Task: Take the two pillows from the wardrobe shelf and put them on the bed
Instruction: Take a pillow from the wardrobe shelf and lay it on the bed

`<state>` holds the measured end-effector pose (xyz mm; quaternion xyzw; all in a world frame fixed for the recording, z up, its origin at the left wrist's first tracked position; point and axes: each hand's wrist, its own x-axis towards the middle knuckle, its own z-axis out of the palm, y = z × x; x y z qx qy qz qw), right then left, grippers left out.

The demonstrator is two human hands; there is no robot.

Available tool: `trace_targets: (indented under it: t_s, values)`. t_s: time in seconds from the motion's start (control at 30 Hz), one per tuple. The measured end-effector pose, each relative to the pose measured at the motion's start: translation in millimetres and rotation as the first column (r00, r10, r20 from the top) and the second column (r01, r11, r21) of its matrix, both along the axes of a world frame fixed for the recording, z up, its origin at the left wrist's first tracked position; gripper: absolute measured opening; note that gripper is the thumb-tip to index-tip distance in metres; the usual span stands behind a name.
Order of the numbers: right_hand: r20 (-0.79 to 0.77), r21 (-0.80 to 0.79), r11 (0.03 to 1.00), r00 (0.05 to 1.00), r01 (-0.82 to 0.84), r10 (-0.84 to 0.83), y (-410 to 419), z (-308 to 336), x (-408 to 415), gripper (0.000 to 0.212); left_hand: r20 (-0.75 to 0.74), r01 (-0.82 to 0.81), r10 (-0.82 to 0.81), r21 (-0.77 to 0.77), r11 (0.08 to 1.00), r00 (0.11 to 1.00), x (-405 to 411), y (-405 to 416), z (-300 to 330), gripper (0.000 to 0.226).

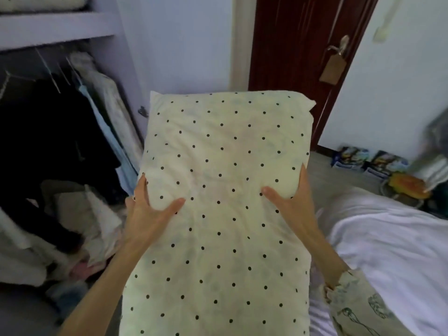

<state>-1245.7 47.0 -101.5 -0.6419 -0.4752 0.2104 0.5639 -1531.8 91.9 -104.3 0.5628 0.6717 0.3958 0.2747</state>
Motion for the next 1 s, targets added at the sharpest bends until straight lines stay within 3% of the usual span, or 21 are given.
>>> trace_targets:
  t_s: [0.1,0.33,0.5,0.7,1.0]
  values:
    - [0.010,0.019,0.996,0.996,0.084,-0.084,-22.5,-2.7,60.2,0.085,0.012,0.098,-0.098,0.005,0.995,0.995,63.5,4.9,-4.7,0.103]
    - [0.059,-0.027,0.964,0.963,0.264,-0.262,-51.2,7.3,169.6,0.092,0.082,0.252,-0.249,-0.025,0.967,0.965,186.0,11.7,-14.2,0.105]
    - [0.098,-0.016,0.916,0.913,0.400,-0.397,-52.3,18.2,230.4,0.092,0.129,0.424,-0.424,0.034,0.905,0.896,263.6,44.7,-8.2,0.106]
    - [0.119,-0.019,0.839,0.835,0.543,-0.537,-20.4,24.5,286.8,0.094,0.202,0.567,-0.563,0.038,0.823,0.802,349.1,121.4,-5.9,0.114]
    - [0.080,0.071,0.725,0.721,0.685,-0.689,85.6,59.9,367.6,0.096,0.215,0.721,-0.746,0.196,0.665,0.630,475.3,272.1,42.3,0.099]
